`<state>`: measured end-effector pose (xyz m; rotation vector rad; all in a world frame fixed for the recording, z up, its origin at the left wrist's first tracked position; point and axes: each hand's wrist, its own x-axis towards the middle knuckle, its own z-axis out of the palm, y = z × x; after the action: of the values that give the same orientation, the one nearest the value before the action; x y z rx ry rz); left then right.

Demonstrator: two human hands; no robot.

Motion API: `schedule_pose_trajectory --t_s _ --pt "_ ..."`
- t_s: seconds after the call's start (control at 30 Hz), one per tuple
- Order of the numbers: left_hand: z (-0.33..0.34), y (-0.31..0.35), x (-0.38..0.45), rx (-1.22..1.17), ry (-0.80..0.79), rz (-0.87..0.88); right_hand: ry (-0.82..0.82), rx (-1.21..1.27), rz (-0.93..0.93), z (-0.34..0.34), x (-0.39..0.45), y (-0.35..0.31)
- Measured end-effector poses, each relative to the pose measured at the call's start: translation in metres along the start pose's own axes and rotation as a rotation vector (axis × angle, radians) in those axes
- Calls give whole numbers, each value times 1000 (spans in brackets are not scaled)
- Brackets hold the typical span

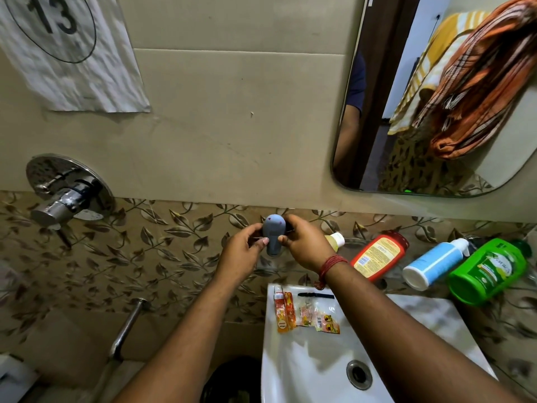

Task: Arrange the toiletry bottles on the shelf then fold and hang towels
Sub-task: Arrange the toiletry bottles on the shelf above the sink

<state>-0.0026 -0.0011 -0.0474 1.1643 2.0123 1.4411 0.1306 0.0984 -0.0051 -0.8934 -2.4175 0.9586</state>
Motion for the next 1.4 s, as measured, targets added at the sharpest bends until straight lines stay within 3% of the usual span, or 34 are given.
schedule_pose_trajectory --t_s 0.57,0.67,0.73,0.77,0.87,0.97,1.17,1.4 --pt "4 -8 -1 -89 -5 -39 -57 -49 -28 -6 -6 5" --pt "1 -6 -15 -149 195 -8 -31 -50 -51 -21 -8 12" --pt "-1 -6 -29 -65 363 122 3 -138 -58 -37 -10 20" --pt "0 -5 -36 9 373 201 15 -216 -66 -47 -10 25" --pt "12 5 -51 182 144 365 -50 -496 -80 -71 -10 37" --pt "37 17 -54 237 -40 390 -141 -691 -106 -83 -13 45" --pt "81 22 -54 386 -80 377 -200 -799 -244 -78 -20 48" --pt "96 28 -48 416 -47 206 -165 -916 -369 -60 -16 45"
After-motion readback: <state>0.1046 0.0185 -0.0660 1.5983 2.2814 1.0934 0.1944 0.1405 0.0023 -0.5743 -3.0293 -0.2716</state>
